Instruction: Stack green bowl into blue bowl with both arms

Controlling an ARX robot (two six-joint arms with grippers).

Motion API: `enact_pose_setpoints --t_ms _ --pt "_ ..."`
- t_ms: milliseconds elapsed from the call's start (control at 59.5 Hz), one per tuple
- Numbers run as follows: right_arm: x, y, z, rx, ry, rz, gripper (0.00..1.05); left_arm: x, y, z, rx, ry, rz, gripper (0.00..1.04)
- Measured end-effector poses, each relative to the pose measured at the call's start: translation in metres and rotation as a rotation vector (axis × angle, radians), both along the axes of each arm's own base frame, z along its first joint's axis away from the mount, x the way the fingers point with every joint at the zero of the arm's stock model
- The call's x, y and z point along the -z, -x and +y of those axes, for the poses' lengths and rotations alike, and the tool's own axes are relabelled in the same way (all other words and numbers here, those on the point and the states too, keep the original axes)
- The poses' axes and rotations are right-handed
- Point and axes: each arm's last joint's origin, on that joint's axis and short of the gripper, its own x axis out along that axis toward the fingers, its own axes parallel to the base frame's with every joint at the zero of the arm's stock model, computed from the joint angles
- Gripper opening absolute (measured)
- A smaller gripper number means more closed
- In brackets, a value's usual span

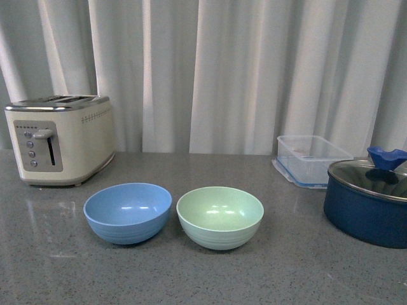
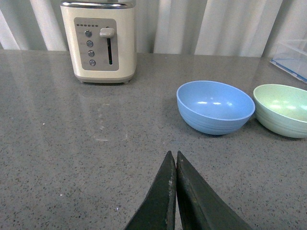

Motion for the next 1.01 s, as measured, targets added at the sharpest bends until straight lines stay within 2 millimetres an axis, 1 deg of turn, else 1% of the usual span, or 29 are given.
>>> enact_pose_setpoints --t_ms 67,470,1008 --pt "0.0 0.0 0.0 0.0 0.0 0.0 0.95 0.003 0.003 0.0 0.0 0.0 0.008 0.04" --pt "0.0 0.0 0.0 0.0 0.0 0.0 0.95 -0.004 0.021 0.0 0.0 0.0 -0.017 0.04" --pt "0.0 0.0 0.0 0.0 0.0 0.0 0.95 -0.005 0.035 0.0 0.0 0.0 -0.022 0.04"
